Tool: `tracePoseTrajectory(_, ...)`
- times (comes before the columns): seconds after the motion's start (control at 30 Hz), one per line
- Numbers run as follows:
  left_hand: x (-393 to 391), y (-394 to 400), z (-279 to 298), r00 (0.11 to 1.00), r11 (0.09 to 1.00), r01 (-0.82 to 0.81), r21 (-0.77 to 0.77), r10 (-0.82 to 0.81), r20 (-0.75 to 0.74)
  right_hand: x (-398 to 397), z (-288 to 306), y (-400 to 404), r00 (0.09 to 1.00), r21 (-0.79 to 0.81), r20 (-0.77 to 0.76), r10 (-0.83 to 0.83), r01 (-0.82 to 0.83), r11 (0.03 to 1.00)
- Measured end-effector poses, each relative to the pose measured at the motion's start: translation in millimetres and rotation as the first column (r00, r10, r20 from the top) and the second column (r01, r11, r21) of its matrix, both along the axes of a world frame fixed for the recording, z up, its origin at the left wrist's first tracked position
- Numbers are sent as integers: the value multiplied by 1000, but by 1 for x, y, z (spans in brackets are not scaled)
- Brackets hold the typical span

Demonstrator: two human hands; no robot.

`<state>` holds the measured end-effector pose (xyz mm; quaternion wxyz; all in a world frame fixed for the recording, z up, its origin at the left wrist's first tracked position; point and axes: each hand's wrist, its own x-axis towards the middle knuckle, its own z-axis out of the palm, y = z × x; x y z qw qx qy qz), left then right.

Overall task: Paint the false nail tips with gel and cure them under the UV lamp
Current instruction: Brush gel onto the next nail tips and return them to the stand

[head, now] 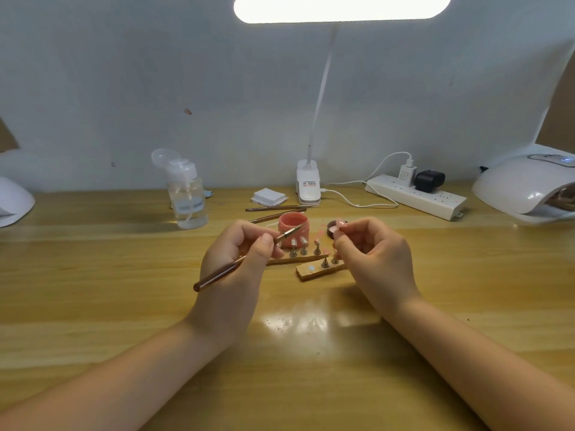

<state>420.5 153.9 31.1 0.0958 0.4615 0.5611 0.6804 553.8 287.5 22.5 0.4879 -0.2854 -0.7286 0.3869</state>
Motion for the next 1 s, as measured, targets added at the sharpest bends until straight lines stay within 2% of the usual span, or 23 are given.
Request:
tracePoseTrajectory(0.2, -6, 7, -6, 982, 996, -85, -5, 85, 169, -5, -1, -9, 997, -9, 50, 53, -53, 999)
tracePoseTrajectory(0.33, -7, 8, -7, 973, 995, -102, -8, 102, 207, -7, -5, -12, 970, 119, 240, 32, -63, 991)
tracePoseTrajectory(0.43, -6, 8, -7, 976, 995, -102, -22, 104, 192, -10, -8, -11, 911, 240, 408, -54, -50, 969)
tracePoseTrajectory(0.5, -4, 9, -7, 980, 995, -93, -28, 96, 172, -13, -9, -10, 881, 268, 462, -103, -28, 963)
tracePoseTrajectory(0.73, -4, 8, -8, 984, 997, -72, -35, 76, 160, -15, -11, -8, 823, 304, 543, -169, -6, 953)
tracePoseTrajectory(0.87, -5, 8, -10, 988, 997, -68, -48, 73, 134, -13, -8, -9, 739, 362, 638, -216, -40, 931)
tracePoseTrajectory(1.0, -6, 7, -10, 988, 997, -63, -43, 69, 140, 0, 6, -11, 720, 456, 637, -275, -65, 887)
